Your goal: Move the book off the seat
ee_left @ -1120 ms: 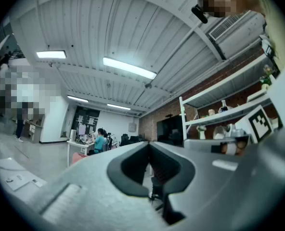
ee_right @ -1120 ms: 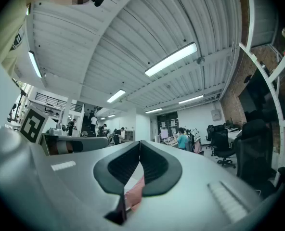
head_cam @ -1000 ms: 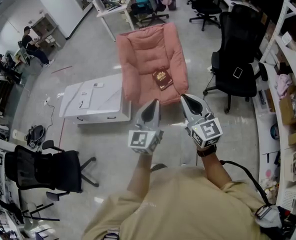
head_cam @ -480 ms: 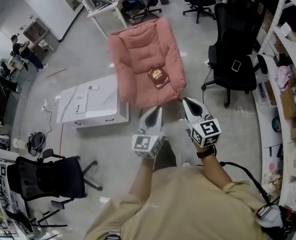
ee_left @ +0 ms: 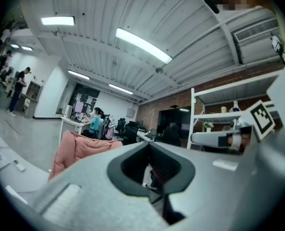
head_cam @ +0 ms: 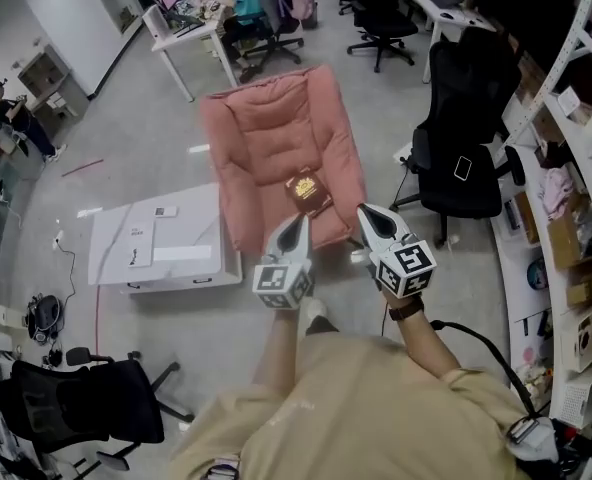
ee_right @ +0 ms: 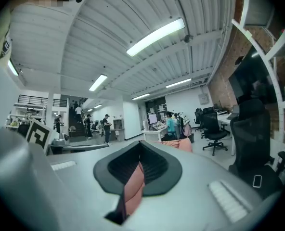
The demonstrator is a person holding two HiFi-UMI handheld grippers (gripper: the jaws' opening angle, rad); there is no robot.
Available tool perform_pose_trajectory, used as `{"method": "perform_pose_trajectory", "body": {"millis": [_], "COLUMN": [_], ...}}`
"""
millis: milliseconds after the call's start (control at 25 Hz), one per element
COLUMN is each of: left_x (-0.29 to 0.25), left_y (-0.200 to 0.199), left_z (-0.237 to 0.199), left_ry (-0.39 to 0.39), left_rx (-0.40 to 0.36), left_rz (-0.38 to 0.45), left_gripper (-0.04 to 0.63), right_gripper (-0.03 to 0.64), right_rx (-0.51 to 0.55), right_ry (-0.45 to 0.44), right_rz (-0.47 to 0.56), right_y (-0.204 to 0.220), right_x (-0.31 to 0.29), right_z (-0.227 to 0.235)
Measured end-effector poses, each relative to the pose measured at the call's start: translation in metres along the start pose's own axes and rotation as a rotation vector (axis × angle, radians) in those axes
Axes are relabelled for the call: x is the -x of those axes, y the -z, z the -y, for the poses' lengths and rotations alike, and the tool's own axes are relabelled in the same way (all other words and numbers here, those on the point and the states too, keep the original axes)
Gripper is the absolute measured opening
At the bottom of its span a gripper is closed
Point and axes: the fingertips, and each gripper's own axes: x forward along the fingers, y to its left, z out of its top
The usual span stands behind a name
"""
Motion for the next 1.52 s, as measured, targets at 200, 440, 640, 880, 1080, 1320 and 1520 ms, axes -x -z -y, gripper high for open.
{"method": "perform_pose_trajectory", "body": {"millis": [200, 440, 640, 880, 1080, 1320, 1520], "left_x": [-0.036, -0.053, -0.061, -0.078, -0.114, -0.163, -0.198], "left_y": [-0.013, 0.007, 0.039, 0.060, 0.088, 0.140, 0.193], "left_z": [-0.081, -0.144, -0.186, -0.227, -0.250, -0.284, -0.309], "left_ry": [0.002, 0.003, -0.019, -0.105, -0.116, -0.141, -0.184], "left_rx": [0.064, 0.147, 0.227, 0.253, 0.268, 0.330, 0.416], "left_rz": [0.011, -0.038, -0.084, -0.120, -0.189, -0.328, -0.421], "left_gripper": [0.002, 0.002, 0.002, 0.002, 0.002, 0.002, 0.002], "right_gripper": [0.008, 0.008, 0.008, 0.009, 0.009, 0.019, 0.052], "right_rx": [0.034, 0.009, 0.007, -0.026, -0.064, -0.138, -0.182], "right_ry": [-0.036, -0.057, -0.078, -0.060, -0.062, -0.071, -0.114], "right_rz": [-0.041, -0.120, -0.216, -0.346, -0.396, -0.510, -0.631], "right_y": [-0.003, 0.023, 0.052, 0.090, 0.117, 0.157, 0.203], "right_x": [-0.085, -0.174, -0.229, -0.268, -0.306, -0.348, -0.376], "right_z": [-0.012, -0.024, -0.032, -0.008, 0.032, 0.084, 0.123]}}
